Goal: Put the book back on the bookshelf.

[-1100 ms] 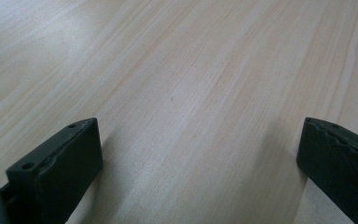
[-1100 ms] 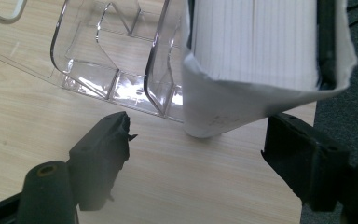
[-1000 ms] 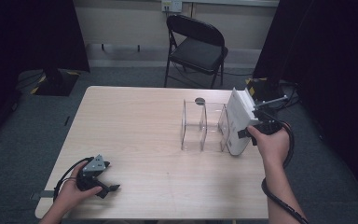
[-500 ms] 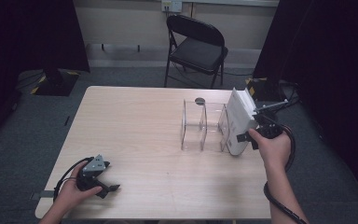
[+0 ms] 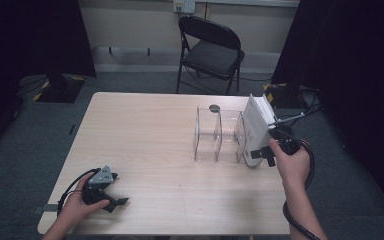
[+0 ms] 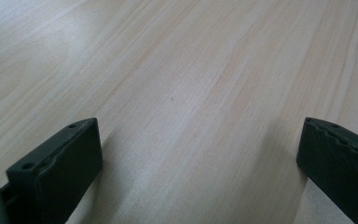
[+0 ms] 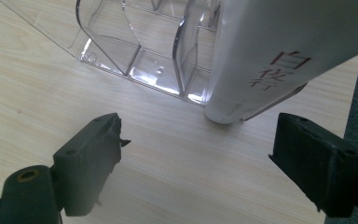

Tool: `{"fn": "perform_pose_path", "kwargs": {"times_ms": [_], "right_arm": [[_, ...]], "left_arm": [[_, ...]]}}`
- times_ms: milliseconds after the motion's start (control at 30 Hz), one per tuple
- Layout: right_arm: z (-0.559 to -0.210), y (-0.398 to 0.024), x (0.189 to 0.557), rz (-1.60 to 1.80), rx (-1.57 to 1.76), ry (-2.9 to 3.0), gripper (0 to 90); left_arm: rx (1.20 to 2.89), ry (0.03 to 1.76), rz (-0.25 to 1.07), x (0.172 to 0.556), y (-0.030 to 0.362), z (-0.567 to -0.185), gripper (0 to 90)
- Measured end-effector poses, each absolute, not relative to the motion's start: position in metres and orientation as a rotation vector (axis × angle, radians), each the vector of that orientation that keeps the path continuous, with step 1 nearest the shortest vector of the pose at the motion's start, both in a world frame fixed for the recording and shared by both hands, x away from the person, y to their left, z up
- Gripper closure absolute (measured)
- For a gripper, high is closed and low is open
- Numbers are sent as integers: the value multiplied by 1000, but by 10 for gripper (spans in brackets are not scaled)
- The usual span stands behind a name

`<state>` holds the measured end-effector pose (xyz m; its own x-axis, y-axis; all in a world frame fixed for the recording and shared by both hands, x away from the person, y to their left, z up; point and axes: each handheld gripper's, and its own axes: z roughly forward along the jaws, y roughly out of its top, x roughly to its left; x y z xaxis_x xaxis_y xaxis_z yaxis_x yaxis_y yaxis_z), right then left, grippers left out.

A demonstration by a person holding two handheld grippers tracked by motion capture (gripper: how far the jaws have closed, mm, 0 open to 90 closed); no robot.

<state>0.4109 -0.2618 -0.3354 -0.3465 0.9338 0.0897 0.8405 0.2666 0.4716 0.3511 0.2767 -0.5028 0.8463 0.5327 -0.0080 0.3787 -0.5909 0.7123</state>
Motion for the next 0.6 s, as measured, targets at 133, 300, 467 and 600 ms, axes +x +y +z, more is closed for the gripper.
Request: {"fn": "perform_pose_path", "kwargs": {"times_ms": [133, 300, 467, 600], "right_arm": [[-338, -258, 410, 685, 1645, 2341, 141], [-342, -252, 409, 689, 1623, 2377, 141], [-347, -245, 408, 723, 1601, 2398, 142], [-351, -240, 407, 731, 1586, 2413, 144]], "left_arm": [[2263, 663, 275, 351, 276, -504, 0], [2260, 667, 270, 351, 276, -504, 0], [2266, 666, 265, 351, 276, -503, 0], [2266, 665, 265, 351, 276, -503, 0]]}}
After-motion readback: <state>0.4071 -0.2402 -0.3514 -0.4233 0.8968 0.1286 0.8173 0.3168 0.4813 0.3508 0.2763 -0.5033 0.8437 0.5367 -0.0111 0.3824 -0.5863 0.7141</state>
